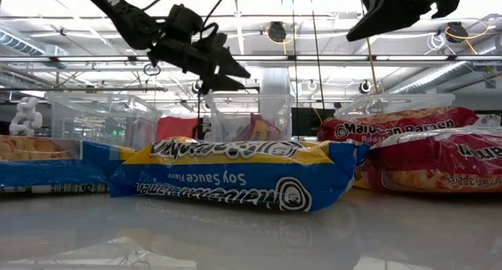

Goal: Sort Maruchan noodles
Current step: Put the top red noodle pack into the middle transparent bin

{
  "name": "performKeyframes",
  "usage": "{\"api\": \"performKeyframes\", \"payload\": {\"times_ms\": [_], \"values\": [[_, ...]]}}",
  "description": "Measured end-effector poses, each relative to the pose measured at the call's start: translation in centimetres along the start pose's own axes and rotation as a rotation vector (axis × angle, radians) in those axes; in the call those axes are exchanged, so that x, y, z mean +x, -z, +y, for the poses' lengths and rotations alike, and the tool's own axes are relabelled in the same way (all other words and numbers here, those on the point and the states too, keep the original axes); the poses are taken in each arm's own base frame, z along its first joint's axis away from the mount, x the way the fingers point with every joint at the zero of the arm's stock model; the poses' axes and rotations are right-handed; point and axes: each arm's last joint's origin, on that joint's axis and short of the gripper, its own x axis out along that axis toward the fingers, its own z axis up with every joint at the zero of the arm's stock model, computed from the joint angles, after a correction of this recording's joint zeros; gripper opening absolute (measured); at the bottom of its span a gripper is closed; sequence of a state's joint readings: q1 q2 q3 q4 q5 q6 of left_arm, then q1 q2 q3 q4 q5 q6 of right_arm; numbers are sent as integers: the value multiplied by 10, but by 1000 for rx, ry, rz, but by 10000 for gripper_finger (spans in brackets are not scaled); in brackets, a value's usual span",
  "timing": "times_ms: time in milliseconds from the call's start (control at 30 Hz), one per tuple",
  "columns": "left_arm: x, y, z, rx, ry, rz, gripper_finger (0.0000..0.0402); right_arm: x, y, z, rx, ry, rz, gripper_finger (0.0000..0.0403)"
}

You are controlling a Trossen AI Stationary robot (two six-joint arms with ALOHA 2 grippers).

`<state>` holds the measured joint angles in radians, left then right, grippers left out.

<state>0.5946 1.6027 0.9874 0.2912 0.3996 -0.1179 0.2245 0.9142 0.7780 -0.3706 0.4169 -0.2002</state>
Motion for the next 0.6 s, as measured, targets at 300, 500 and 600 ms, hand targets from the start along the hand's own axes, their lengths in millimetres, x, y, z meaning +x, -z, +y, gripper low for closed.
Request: {"api": "performKeyframes", "payload": {"times_ms": [300,500,600], "values": [[-34,-29,-64,122,22,-54,243,7,1,8,51,-46,33,15],[-63,-18,-121,277,3,108,243,28,4,29,74,-103,118,59],[-79,-10,-141,303,-41,184,243,34,4,45,163,-215,136,83]]}}
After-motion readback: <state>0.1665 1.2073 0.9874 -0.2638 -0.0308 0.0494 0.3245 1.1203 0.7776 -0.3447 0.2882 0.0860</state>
